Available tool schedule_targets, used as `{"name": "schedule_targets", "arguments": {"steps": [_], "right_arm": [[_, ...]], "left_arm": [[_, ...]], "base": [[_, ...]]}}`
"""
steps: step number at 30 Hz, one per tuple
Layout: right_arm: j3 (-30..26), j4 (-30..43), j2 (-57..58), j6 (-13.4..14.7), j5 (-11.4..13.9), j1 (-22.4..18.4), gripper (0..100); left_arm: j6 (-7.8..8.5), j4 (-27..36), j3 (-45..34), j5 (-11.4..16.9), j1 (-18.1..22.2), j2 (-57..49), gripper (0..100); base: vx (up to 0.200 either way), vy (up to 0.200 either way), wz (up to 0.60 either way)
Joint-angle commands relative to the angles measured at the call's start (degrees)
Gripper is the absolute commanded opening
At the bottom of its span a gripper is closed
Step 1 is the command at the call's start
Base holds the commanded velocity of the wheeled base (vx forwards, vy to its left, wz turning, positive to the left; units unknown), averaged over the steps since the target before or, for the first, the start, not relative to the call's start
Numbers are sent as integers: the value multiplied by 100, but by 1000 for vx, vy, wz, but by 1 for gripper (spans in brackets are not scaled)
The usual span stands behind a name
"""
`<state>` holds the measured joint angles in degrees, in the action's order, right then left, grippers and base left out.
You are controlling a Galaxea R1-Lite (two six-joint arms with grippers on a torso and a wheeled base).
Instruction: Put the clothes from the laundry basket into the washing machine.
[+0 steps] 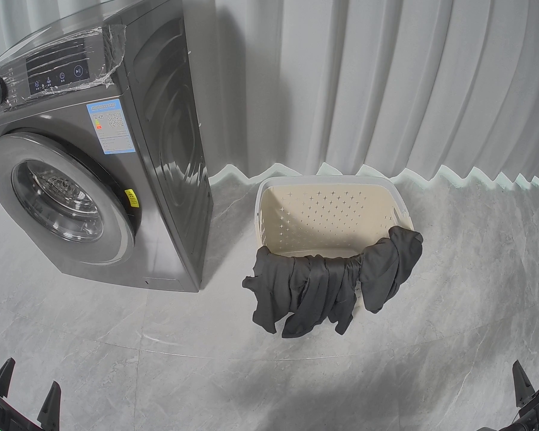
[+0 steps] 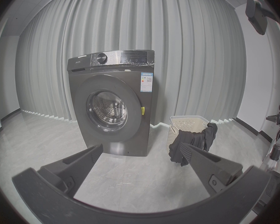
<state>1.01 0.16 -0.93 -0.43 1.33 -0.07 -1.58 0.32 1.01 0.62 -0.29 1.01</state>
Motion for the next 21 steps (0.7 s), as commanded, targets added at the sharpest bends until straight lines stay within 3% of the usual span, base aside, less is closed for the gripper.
{"name": "schedule_targets", "arguments": {"steps": [1,12,21], "right_arm": [[-101,2,93,-1,-1,-1,100],[-101,2,93,-1,-1,-1,100],[-101,2,93,-1,-1,7,100]], "left_arm": [[-9,-5,-92,-1,3,-101,100],[9,-5,-92,-1,3,-101,100],[44,-5,-92,8,3,-101,100]], "base": [[0,-200,0],[0,-200,0],[0,0,0]]}}
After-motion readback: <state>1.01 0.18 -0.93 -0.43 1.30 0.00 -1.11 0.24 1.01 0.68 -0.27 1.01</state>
